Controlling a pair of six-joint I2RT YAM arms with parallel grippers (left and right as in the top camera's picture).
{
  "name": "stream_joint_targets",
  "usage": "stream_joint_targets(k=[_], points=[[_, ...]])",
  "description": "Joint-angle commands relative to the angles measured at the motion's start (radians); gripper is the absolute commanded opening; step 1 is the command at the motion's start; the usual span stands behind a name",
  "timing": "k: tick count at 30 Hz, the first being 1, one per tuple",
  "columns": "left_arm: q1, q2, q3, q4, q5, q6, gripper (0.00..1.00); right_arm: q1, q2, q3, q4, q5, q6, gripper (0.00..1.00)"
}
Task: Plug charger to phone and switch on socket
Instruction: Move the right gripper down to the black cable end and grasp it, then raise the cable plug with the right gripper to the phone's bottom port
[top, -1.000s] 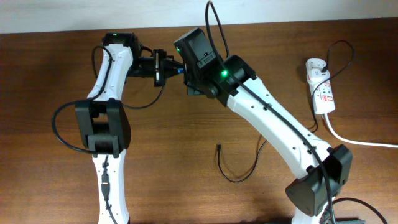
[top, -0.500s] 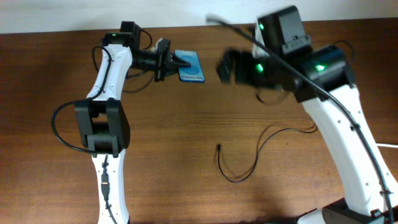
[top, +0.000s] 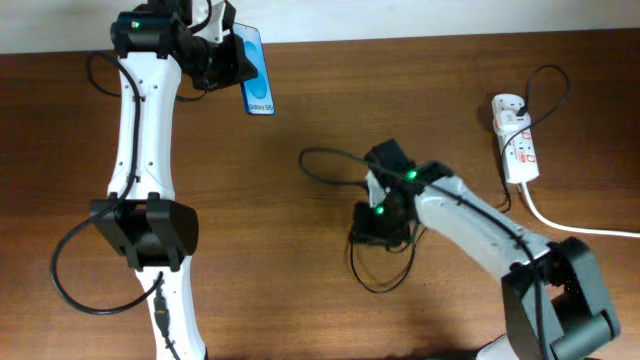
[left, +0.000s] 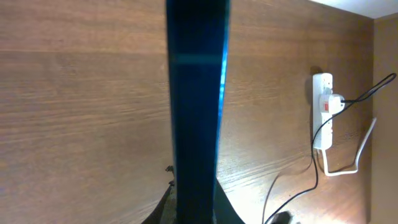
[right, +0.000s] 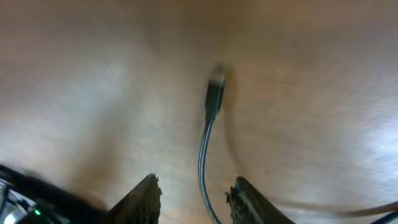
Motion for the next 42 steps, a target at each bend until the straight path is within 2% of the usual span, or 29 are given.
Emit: stream_joint_targets(k=[1, 3, 10, 14, 19, 28, 30, 31, 32, 34, 35, 37, 38, 42], points=[[0.002, -0.016, 0.011, -0.010, 0.002, 0.016, 0.00, 0.043, 0.003, -0.048, 0.059, 0.034, 0.131, 0.35], [0.002, -0.016, 0.011, -0.020, 0.002, 0.016, 0.00, 0.045, 0.034, -0.054, 0.068, 0.048, 0.149, 0.29], [0.002, -0.016, 0.011, -0.026, 0.002, 0.016, 0.00, 0.058, 0.146, -0.054, 0.146, 0.089, 0.156, 0.30], [0.002, -0.016, 0.011, -0.026, 0.002, 0.016, 0.00, 0.058, 0.146, -0.054, 0.174, 0.089, 0.156, 0.29], [0.002, -0.016, 0.011, -0.026, 0.002, 0.016, 0.00, 0.058, 0.146, -0.054, 0.181, 0.108, 0.155, 0.20], [0.002, -0.016, 0.011, -0.026, 0.002, 0.016, 0.00, 0.056, 0.146, -0.053, 0.184, 0.108, 0.148, 0.16], [0.002, -0.016, 0.011, -0.025, 0.002, 0.015, 0.00, 0.051, 0.145, -0.043, 0.174, 0.101, 0.148, 0.06], [0.002, -0.016, 0.011, -0.021, 0.011, 0.015, 0.00, 0.038, 0.145, -0.026, 0.151, 0.089, 0.146, 0.04], [0.002, -0.016, 0.011, -0.008, 0.064, 0.016, 0.00, 0.021, 0.141, -0.002, 0.130, 0.063, 0.115, 0.04], [0.003, -0.016, 0.011, 0.082, 0.301, 0.016, 0.00, -0.059, 0.089, 0.109, 0.072, -0.083, -0.006, 0.04], [0.003, -0.016, 0.011, 0.104, 0.360, 0.016, 0.00, -0.079, 0.067, 0.143, 0.057, -0.141, -0.046, 0.04], [0.003, -0.016, 0.011, 0.167, 0.584, 0.015, 0.00, -0.150, -0.035, 0.272, 0.041, -0.467, -0.226, 0.04], [0.003, -0.016, 0.011, 0.171, 0.676, 0.011, 0.00, -0.170, -0.080, 0.322, 0.041, -0.529, -0.269, 0.04], [0.002, -0.016, 0.011, 0.171, 0.975, 0.012, 0.00, -0.171, -0.167, 0.366, 0.087, -0.527, -0.275, 0.04]])
